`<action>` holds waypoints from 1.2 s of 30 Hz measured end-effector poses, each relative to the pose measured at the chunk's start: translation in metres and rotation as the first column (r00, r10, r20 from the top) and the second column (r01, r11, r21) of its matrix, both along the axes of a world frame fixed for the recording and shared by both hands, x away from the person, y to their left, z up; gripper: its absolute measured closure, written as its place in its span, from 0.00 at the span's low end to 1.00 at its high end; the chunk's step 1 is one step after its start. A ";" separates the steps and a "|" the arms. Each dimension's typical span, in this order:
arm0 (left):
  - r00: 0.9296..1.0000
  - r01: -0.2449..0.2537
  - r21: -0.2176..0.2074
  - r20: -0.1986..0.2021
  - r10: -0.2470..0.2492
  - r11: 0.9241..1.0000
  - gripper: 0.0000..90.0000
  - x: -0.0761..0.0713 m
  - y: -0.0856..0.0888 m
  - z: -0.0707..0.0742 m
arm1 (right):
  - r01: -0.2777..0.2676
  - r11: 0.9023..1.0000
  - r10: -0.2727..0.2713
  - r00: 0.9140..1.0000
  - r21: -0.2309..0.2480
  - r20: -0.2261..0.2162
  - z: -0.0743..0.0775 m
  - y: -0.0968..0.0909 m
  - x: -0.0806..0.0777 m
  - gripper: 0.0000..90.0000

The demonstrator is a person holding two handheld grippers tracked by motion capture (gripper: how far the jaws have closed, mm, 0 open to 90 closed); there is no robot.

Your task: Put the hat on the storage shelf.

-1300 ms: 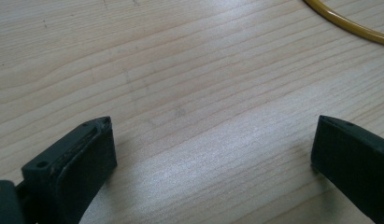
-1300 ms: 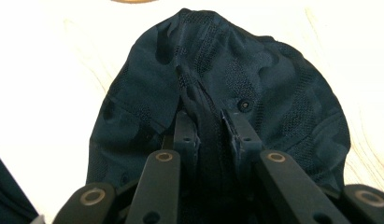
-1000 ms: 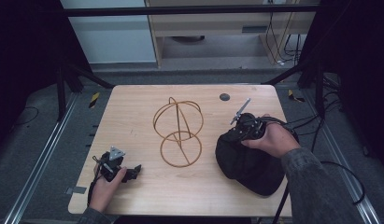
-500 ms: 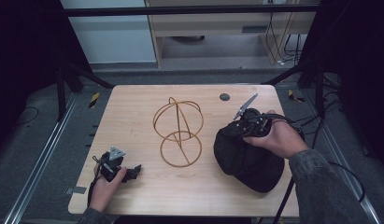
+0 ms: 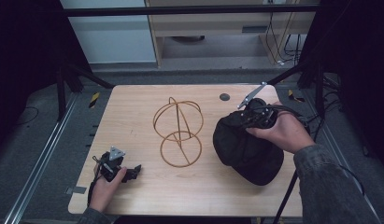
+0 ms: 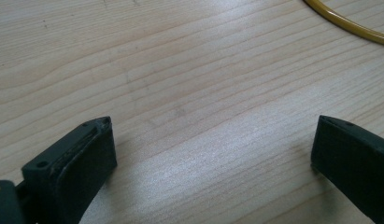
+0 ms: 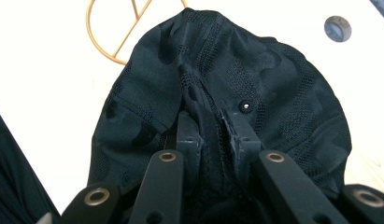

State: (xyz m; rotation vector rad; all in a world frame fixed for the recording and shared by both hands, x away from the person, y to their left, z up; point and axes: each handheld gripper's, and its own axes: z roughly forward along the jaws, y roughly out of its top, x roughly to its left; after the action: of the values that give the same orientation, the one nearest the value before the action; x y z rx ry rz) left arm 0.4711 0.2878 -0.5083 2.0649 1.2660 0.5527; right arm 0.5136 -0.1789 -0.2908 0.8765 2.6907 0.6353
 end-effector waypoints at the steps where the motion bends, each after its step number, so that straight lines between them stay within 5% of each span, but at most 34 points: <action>1: 1.000 0.000 0.000 0.000 0.000 1.000 0.00 0.000 0.000 0.000 | 0.000 1.000 0.000 1.000 0.001 0.006 0.001 -0.001 0.000 0.87; 22: 1.000 0.003 0.003 0.001 -0.003 1.000 0.00 0.001 0.000 0.000 | 0.013 0.999 -0.018 0.996 0.050 0.087 0.036 -0.001 0.001 0.87; 36: 1.000 0.004 0.004 0.001 -0.004 1.000 0.00 0.001 0.000 0.000 | 0.017 0.998 -0.024 0.994 0.066 0.110 0.044 -0.002 -0.003 0.87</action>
State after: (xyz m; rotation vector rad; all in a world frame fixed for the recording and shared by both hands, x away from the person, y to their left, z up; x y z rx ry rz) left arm 0.4720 0.2875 -0.5081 2.0695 1.2614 0.5547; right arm 0.5108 -0.1811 -0.2467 0.8575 2.5729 0.7474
